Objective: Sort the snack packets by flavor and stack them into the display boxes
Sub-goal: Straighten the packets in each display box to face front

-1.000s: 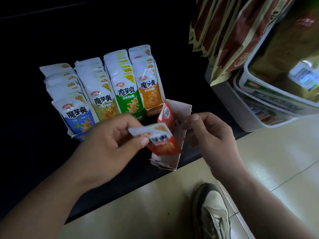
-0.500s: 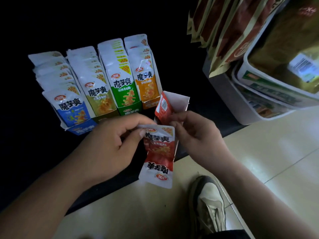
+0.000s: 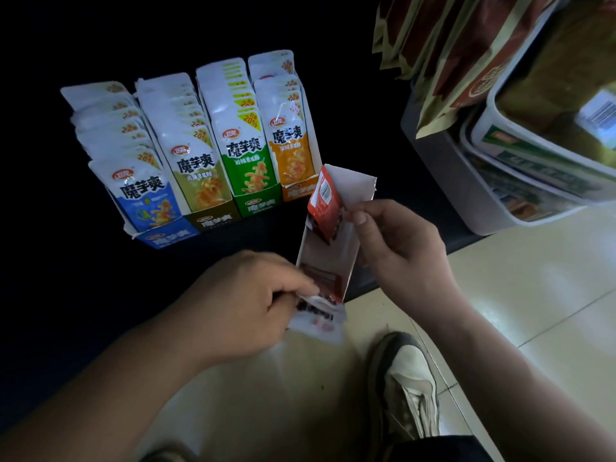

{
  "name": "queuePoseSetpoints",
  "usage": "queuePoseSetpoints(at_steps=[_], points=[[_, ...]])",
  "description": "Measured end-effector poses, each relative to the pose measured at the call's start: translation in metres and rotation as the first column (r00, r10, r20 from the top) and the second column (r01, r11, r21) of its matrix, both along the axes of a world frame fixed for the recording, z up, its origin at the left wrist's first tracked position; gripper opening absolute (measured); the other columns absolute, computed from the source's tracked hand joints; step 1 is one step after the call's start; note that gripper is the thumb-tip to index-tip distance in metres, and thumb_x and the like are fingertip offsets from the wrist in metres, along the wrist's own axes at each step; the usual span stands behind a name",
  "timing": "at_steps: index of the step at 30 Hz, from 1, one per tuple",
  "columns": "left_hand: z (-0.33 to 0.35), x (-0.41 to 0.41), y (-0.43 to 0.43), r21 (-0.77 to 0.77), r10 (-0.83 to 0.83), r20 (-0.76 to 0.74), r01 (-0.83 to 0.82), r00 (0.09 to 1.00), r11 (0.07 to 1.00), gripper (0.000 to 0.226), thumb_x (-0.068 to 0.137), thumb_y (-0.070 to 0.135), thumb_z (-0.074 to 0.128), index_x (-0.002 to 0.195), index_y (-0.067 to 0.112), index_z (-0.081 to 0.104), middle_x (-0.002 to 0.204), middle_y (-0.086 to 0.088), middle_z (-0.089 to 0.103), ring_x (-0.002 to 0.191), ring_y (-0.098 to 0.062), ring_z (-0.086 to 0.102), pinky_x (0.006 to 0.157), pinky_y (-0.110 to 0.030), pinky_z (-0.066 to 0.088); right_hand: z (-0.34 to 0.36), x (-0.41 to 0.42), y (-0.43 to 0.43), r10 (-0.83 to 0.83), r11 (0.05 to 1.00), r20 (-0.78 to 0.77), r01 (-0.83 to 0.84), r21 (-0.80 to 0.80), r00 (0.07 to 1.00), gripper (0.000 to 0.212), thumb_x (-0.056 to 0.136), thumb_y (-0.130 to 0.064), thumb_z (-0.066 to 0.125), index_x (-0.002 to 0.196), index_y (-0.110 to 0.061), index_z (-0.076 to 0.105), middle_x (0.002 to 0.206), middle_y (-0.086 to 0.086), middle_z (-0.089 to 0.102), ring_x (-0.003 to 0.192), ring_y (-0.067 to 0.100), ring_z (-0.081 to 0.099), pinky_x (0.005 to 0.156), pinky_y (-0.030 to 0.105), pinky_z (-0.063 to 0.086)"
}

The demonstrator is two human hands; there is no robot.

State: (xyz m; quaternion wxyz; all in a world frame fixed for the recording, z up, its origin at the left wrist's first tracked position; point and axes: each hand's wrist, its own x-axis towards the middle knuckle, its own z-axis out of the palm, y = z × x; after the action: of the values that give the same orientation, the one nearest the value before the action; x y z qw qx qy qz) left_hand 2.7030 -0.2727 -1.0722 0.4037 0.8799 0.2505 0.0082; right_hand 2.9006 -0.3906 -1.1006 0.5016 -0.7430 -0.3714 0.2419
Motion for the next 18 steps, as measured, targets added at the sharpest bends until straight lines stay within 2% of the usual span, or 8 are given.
queuePoseSetpoints(at_steps=[3, 6, 8, 11, 14, 18], points=[[-0.006, 0.001, -0.003, -0.029, 0.007, -0.091, -0.01, 0.996, 1.0, 0.04, 0.09, 0.031, 0.049, 0.119, 0.039, 0.076, 0.109, 0.025, 0.06, 0.104, 0.004, 0.06, 0.089, -0.024, 0.053, -0.002, 0.002, 0.001, 0.007, 1.0, 0.061, -0.008, 0.007, 0.998, 0.012, 0.102, -0.024, 0.062, 0.107, -0.027, 0.073, 0.095, -0.006, 0.073, 0.077, 0.024, 0.069, 0.067, 0.051, 0.057], [-0.003, 0.0, -0.003, -0.117, 0.121, -0.025, -0.123, 0.992, 0.985, 0.043, 0.088, 0.03, 0.044, 0.113, 0.039, 0.078, 0.107, 0.023, 0.06, 0.105, 0.004, 0.06, 0.084, -0.021, 0.049, -0.001, 0.001, 0.004, 0.009, 0.998, 0.398, -0.034, 0.058, 0.917, 0.018, 0.097, -0.025, 0.067, 0.111, -0.018, 0.073, 0.121, -0.003, 0.064, 0.083, 0.01, 0.064, 0.066, 0.041, 0.057], [-0.002, 0.001, -0.002, -0.135, 0.241, 0.046, -0.233, 0.969, 0.963, 0.036, 0.093, 0.023, 0.05, 0.109, 0.038, 0.079, 0.105, 0.022, 0.063, 0.101, 0.004, 0.062, 0.078, -0.016, 0.046, 0.002, -0.006, 0.015, 0.004, 0.999, 0.492, -0.022, 0.031, 0.871, 0.03, 0.091, -0.04, 0.073, 0.113, -0.02, 0.074, 0.125, -0.007, 0.061, 0.091, 0.006, 0.063, 0.065, 0.033, 0.055], [-0.004, 0.007, 0.0, -0.113, 0.355, 0.087, -0.345, 0.931, 0.932, 0.039, 0.094, 0.006, 0.059, 0.104, 0.037, 0.079, 0.1, 0.02, 0.07, 0.093, 0.007, 0.065, 0.073, -0.005, 0.045, 0.007, -0.015, 0.039, -0.038, 0.996, 0.575, 0.075, -0.042, 0.818, 0.042, 0.079, -0.06, 0.078, 0.107, -0.028, 0.076, 0.118, -0.016, 0.066, 0.096, 0.005, 0.066, 0.064, 0.025, 0.049], [-0.006, 0.01, 0.0, -0.213, 0.385, 0.085, -0.361, 0.919, 0.908, 0.038, 0.096, 0.005, 0.06, 0.104, 0.036, 0.08, 0.099, 0.024, 0.074, 0.097, 0.006, 0.068, 0.075, -0.005, 0.048, 0.008, -0.017, 0.052, -0.086, 0.993, 0.635, 0.118, -0.008, 0.768, 0.024, 0.09, -0.047, 0.068, 0.101, -0.028, 0.078, 0.11, -0.013, 0.069, 0.089, 0.013, 0.069, 0.06, 0.029, 0.052], [-0.013, 0.008, -0.008, -0.269, 0.402, 0.061, -0.373, 0.914, 0.888, 0.036, 0.096, 0.007, 0.063, 0.106, 0.039, 0.078, 0.1, 0.024, 0.071, 0.078, -0.014, 0.07, 0.07, -0.026, 0.058, 0.006, -0.009, 0.047, -0.135, 0.986, 0.664, 0.164, 0.019, 0.735, 0.02, 0.09, -0.028, 0.067, 0.107, -0.026, 0.077, 0.099, -0.007, 0.067, 0.08, 0.022, 0.068, 0.054, 0.032, 0.05]])
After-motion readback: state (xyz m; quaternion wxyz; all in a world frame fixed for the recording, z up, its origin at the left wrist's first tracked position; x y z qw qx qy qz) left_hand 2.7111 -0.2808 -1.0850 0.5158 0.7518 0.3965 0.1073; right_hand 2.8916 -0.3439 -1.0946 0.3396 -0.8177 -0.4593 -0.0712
